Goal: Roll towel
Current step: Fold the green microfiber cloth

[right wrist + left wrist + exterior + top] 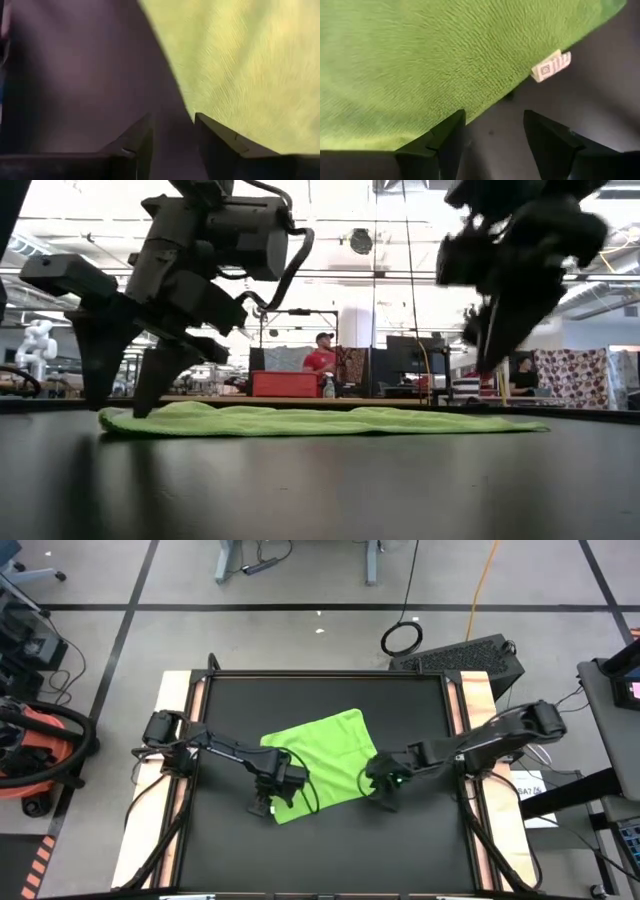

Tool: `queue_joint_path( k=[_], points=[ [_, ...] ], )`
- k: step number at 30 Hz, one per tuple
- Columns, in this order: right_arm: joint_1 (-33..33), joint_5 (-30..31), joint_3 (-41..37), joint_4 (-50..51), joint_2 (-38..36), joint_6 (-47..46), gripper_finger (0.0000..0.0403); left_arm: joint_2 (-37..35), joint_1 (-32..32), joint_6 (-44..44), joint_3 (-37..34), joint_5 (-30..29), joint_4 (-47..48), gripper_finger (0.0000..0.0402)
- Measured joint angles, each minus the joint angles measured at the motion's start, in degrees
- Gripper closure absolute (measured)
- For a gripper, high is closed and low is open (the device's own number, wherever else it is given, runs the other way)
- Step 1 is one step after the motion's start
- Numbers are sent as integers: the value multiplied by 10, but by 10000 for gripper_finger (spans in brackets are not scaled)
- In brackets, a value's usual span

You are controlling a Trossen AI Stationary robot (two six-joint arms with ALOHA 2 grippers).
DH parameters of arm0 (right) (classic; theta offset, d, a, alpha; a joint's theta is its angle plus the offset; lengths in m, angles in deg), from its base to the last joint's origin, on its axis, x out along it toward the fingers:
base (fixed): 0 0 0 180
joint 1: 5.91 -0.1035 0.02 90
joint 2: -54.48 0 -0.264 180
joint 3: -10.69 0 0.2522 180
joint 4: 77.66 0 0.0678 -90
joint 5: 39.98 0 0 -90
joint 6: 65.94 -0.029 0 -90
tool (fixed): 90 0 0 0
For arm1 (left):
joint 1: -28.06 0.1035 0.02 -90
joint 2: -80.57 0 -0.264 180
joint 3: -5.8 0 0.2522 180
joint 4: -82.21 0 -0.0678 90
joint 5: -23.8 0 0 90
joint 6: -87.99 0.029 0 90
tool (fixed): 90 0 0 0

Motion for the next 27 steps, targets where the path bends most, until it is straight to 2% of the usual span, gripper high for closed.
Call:
queue_joint_path(
  k=[5, 10, 13, 17, 27],
  points=[
    [-26, 89, 1, 107, -73, 122, 268, -49, -24, -50, 1, -65, -42, 195],
    [-19, 102, 1, 193, -87, 186, 268, -63, -70, -88, 2, -95, -111, 195],
    [-17, 101, 1, 194, -75, 214, 268, -50, -100, -108, 2, -105, -149, 195],
    [-18, 96, -1, 177, -43, 249, 268, -33, -132, -151, 2, -147, -165, 195],
    [22, 47, -58, 98, 26, 277, 268, 10, -163, -255, 2, -168, -188, 194]
  ],
)
